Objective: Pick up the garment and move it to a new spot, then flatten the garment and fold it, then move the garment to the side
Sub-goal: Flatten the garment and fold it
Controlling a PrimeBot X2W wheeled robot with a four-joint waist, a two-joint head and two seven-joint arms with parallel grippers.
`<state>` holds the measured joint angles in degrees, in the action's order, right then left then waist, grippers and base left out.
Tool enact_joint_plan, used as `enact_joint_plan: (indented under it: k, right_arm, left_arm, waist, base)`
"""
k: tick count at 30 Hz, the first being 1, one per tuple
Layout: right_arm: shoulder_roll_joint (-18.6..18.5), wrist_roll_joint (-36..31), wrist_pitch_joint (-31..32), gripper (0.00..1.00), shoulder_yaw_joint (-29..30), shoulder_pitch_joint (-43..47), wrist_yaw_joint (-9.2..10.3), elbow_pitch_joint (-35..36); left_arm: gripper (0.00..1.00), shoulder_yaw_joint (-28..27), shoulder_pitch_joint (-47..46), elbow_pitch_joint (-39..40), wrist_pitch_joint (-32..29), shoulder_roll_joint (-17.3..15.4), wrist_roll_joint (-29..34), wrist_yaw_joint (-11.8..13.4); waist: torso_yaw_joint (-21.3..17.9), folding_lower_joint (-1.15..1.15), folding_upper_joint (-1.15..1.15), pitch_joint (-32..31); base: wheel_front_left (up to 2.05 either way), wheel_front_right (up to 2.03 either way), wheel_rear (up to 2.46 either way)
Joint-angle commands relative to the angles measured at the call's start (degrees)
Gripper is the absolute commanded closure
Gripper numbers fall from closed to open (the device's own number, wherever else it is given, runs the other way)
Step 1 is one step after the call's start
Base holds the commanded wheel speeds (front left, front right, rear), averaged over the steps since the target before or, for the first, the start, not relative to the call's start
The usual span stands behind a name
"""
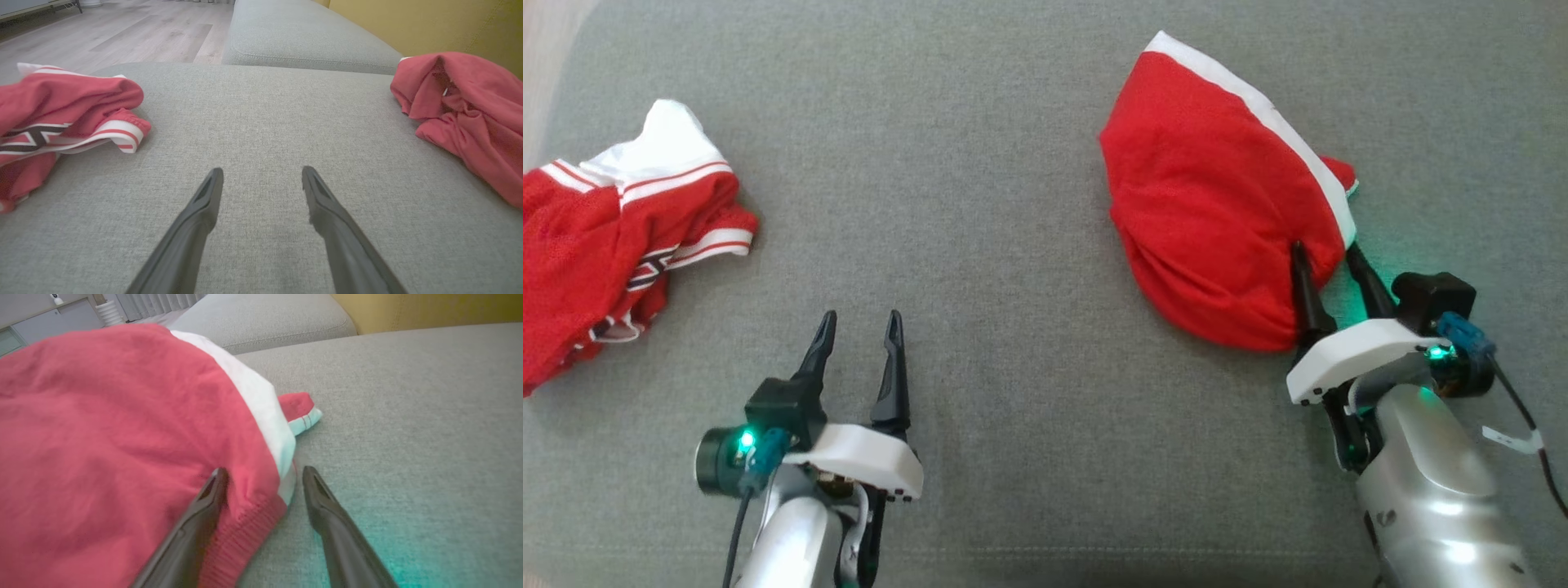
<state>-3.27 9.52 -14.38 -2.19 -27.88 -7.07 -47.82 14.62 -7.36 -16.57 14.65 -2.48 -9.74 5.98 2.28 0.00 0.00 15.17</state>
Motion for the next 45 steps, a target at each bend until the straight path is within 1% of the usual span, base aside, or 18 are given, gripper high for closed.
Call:
enact_joint_plan:
  k: [1,2,6,10,13,16,17,20,24,27,28,32,34,37,40,42,43,45]
  right_arm:
    - [0.4,0.1,-0.6,0.73,-1.2,-2.0,-0.42,1.1]
    - [0.4,0.1,-0.6,1.00,-1.2,-2.0,-0.42,1.1]
    - [0.4,-1.0,-0.6,1.00,0.6,-1.7,-0.42,4.3]
    - [-0.3,-3.1,-0.6,1.00,3.3,-1.1,-0.42,9.8]
    - [-2.5,-5.0,-0.6,1.00,4.3,-2.2,-0.42,14.1]
    - [-5.6,-7.1,-0.6,1.00,3.9,-4.9,-0.42,17.7]
    - [-5.6,-7.1,-0.6,1.00,3.9,-4.9,-0.42,17.7]
    - [-8.5,-8.7,-0.6,1.00,1.8,-8.6,-0.42,19.2]
    - [-11.4,-10.2,-0.6,1.00,-3.0,-13.9,-0.42,17.6]
    - [-11.6,-10.4,-0.6,1.00,-7.8,-18.6,-0.42,16.3]
    - [-10.7,-9.8,-0.6,1.00,-10.5,-21.9,-0.42,16.5]
    - [-9.0,-8.6,-0.6,1.00,-14.3,-25.9,-0.42,18.3]
    - [-9.2,-8.2,-0.6,1.00,-15.1,-25.4,-0.42,19.6]
    - [-10.2,-7.3,-0.6,1.00,-15.8,-21.8,-0.42,21.5]
    - [-11.7,-7.2,-0.6,1.00,-15.1,-15.0,-0.42,23.7]
    - [-12.4,-7.3,-0.6,1.00,-13.6,-9.4,-0.42,23.7]
    - [-12.6,-7.4,-0.6,0.94,-12.6,-6.6,-0.42,23.1]
    - [-12.6,-7.8,-0.6,0.61,-10.7,-1.7,-0.42,20.7]
  left_arm:
    - [0.00,-1.3,-2.0,1.6,0.3,-0.4,-0.2,-0.1]
    - [0.00,-1.3,-2.0,1.6,0.3,-0.4,-0.3,0.0]
    - [0.00,-1.5,-2.1,1.6,0.3,-0.4,-0.3,0.0]
    - [0.00,-1.4,-1.9,1.5,0.3,-0.4,-0.9,0.0]
    - [0.00,-0.8,-1.7,1.4,0.3,-0.4,-1.6,-0.1]
    - [0.00,0.0,-1.4,1.3,0.3,-0.4,-2.6,0.0]
    - [0.00,0.0,-1.4,1.3,0.3,-0.4,-2.6,0.0]
    - [0.00,1.1,-1.2,1.1,0.3,-0.4,-3.8,0.0]
    - [0.00,3.5,-0.9,1.1,0.3,-0.4,-5.8,0.3]
    - [0.00,5.4,-0.3,1.1,0.3,-0.4,-6.9,0.6]
    - [0.00,6.2,0.1,1.0,0.3,-0.4,-7.3,0.7]
    - [0.00,6.8,1.1,0.8,0.3,-0.4,-7.3,0.9]
    - [0.00,6.7,1.4,0.9,0.3,-0.4,-7.3,1.1]
    - [0.00,6.2,1.6,1.3,0.3,-0.4,-7.2,1.2]
    - [0.00,6.1,1.5,1.4,0.3,-0.4,-7.0,1.0]
    - [0.00,6.1,1.2,1.3,0.3,-0.4,-6.7,0.8]
    - [0.00,6.2,0.9,1.1,0.3,-0.4,-6.5,0.6]
    - [0.00,6.2,0.3,0.8,0.3,-0.4,-6.2,0.3]
  waist:
    - [0.1,0.00,0.00,0.2]
    - [0.1,0.00,0.00,0.3]
    - [-0.3,0.00,0.00,0.2]
    - [-0.8,0.00,0.00,-1.1]
    - [-1.1,0.00,0.00,-2.4]
    - [-0.8,0.00,0.00,-3.9]
    - [-0.8,0.00,0.00,-3.9]
    - [0.1,0.00,0.00,-5.2]
    - [3.3,0.00,0.00,-6.7]
    - [5.9,0.00,0.00,-7.7]
    - [7.2,0.00,0.00,-8.3]
    - [8.6,0.00,0.00,-9.1]
    - [8.5,0.00,0.00,-9.3]
    - [7.5,0.00,0.00,-9.1]
    - [5.7,0.00,0.00,-8.6]
    - [4.2,0.00,0.00,-7.8]
    - [3.6,0.00,0.00,-7.5]
    - [2.3,0.00,0.00,-6.6]
  base:
    - [0.00,0.00,0.00]
    - [0.00,0.00,0.00]
    - [0.00,0.00,0.00]
    - [0.00,0.00,0.00]
    - [0.00,0.00,0.00]
    - [0.00,0.00,0.00]
    - [0.00,0.00,0.00]
    - [0.00,0.00,0.00]
    - [0.00,0.00,0.00]
    - [0.00,0.00,0.00]
    - [0.00,0.00,0.00]
    - [0.00,0.00,0.00]
    - [0.00,0.00,0.00]
    - [0.00,0.00,0.00]
    - [0.00,0.00,0.00]
    - [0.00,0.00,0.00]
    - [0.00,0.00,0.00]
    - [0.00,0.00,0.00]
